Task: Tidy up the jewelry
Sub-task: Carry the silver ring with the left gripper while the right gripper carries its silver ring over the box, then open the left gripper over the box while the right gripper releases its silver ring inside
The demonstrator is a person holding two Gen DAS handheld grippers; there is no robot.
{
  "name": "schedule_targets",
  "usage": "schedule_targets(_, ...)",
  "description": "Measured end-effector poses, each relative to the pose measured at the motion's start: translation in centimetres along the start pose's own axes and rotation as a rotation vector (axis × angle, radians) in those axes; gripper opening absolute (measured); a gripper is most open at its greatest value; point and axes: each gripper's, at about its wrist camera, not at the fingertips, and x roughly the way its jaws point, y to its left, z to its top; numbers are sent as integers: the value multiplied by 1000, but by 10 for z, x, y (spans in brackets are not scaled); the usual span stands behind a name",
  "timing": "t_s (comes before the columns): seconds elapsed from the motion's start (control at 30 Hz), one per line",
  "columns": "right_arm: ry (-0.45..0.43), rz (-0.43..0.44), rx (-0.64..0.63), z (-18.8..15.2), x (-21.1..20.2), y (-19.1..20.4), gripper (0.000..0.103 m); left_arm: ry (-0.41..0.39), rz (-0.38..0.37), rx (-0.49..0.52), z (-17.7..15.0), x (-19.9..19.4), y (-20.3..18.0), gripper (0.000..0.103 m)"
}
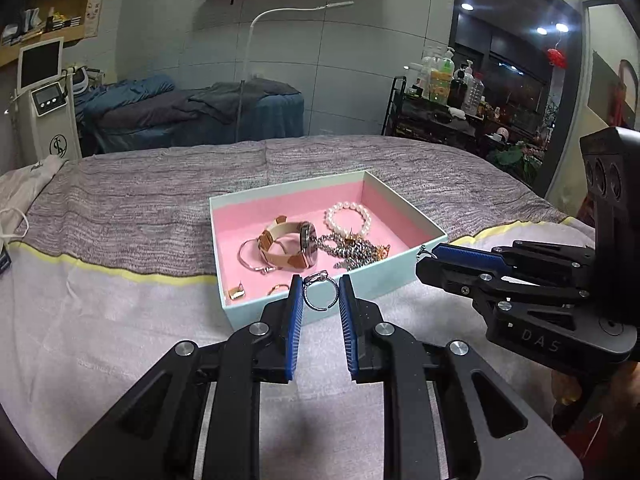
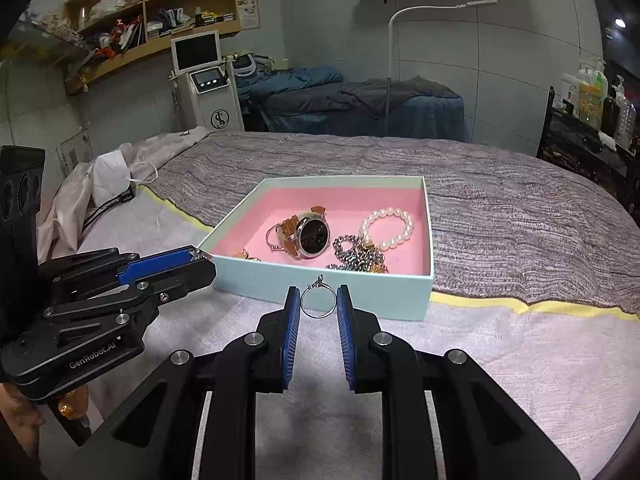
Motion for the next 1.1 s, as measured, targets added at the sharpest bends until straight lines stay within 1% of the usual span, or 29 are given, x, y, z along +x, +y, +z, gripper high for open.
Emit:
schedule_targets(0.17,-13,-25,4,19,13,-8,18,22,-14,1,19,25,4,19)
schedule_targets(0.23,-4,-35,5,25,20,-13,18,34,-6,5,22,35,4,19)
schedule_targets(0.3,6,-45,12,27,28,-18,18,48,-16,2,24,44,4,19)
schedule_targets(0.6,48,-63,39,26,49,-32,18,97,-18,21,26,71,1,19)
schedule_targets(0.73,60,-80,25,28,54,-31,18,120,-24,22,25,81,1,19)
schedule_targets(0.9,36,-90,8,29,53,-30,19,123,-4,29,23,86,0,19)
schedule_targets(0.97,26,-108,2,30,52,-29,20,120,6,36,23,86,0,21)
schedule_targets(1.0,20,-111,1,31,51,-29,21,117,8,38,23,86,0,26)
schedule_targets(1.03,14,-114,2,31,50,-30,23,112,13,39,23,85,-1,36)
schedule_targets(1.07,8,-119,4,32,49,-31,27,103,23,40,23,83,-1,42)
schedule_targets(1.1,-1,-126,2,33,48,-31,30,88,39,41,24,81,-2,56)
